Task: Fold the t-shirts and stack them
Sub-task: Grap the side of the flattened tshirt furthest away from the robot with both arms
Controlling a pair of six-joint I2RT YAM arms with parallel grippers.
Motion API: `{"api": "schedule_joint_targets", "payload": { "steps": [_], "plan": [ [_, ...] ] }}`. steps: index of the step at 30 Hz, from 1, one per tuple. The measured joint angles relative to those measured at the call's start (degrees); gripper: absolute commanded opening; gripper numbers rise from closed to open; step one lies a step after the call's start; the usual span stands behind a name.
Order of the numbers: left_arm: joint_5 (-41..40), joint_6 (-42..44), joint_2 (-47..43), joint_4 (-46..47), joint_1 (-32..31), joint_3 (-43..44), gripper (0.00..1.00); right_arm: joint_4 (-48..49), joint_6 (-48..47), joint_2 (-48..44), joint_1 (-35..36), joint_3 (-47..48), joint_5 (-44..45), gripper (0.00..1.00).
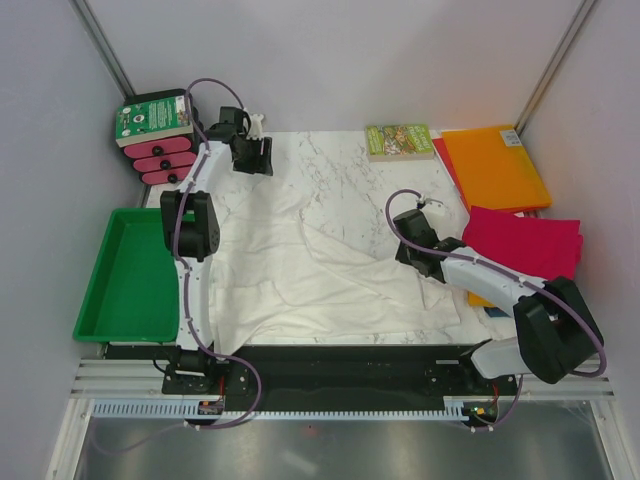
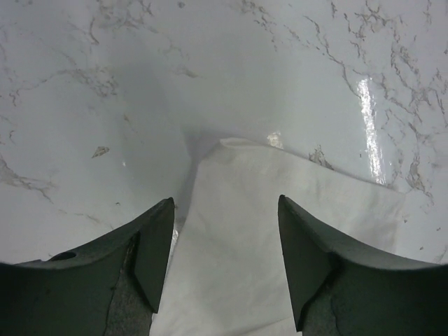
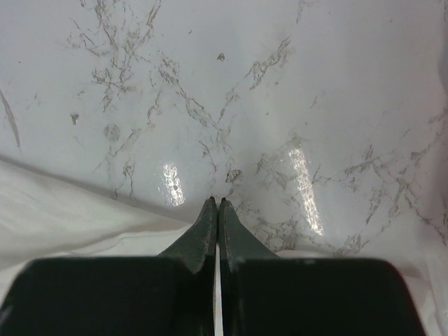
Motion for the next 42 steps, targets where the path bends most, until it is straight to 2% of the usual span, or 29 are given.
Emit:
{"api": "schedule_joint_targets", "payload": {
  "steps": [11, 20, 23, 25, 26, 29, 32, 34, 37, 38, 42],
  "plan": [
    [-0.13, 2.34, 1.42, -0.04, -5.31, -1.68, 0.63, 2.08, 0.15, 2.21, 0.0, 0.0, -0.26, 0.0],
    [-1.11, 2.97, 4.81, -0.48, -5.14, 1.03, 0.64, 2.64, 0.17, 3.04, 0.0, 0.0, -0.94, 0.0],
    [-1.68, 3.06, 5.6, -1.03, -5.14, 2.4, 0.59, 2.75, 0.2, 3.17, 0.0, 0.0, -1.09, 0.0],
    [-1.92, 3.3, 5.68, -1.44, -5.16, 2.69, 0.49, 2.99, 0.22, 3.26, 0.0, 0.0, -1.11, 0.0],
    [-2.08, 3.45, 5.68, -1.62, -5.16, 2.69, 0.39, 3.13, 0.24, 3.28, 0.0, 0.0, -1.16, 0.0],
    [-2.93, 4.13, 5.81, -2.03, -5.16, 2.73, 0.24, 3.58, 0.39, 3.3, 0.0, 0.0, -1.38, 0.0],
    [-3.41, 4.74, 5.99, -2.14, -5.16, 2.93, 0.2, 3.87, 0.46, 3.3, 0.0, 0.0, -1.55, 0.0],
    [-3.8, 4.92, 6.1, -2.27, -5.18, 3.13, 0.21, 3.96, 0.55, 3.3, 0.0, -0.02, -1.6, 0.0],
    [-4.24, 4.98, 6.21, -2.45, -5.27, 3.37, 0.41, 4.07, 0.61, 3.3, 0.0, -0.13, -1.6, 0.0],
    [-4.39, 5.03, 6.21, -2.56, -5.33, 3.39, 0.5, 4.15, 0.63, 3.3, 0.0, -0.24, -1.64, 0.0],
    [-5.05, 5.03, 6.21, -2.21, -5.7, 3.5, 0.65, 4.94, 0.85, 3.3, 0.0, -0.76, -2.03, 0.0]
  ]
}}
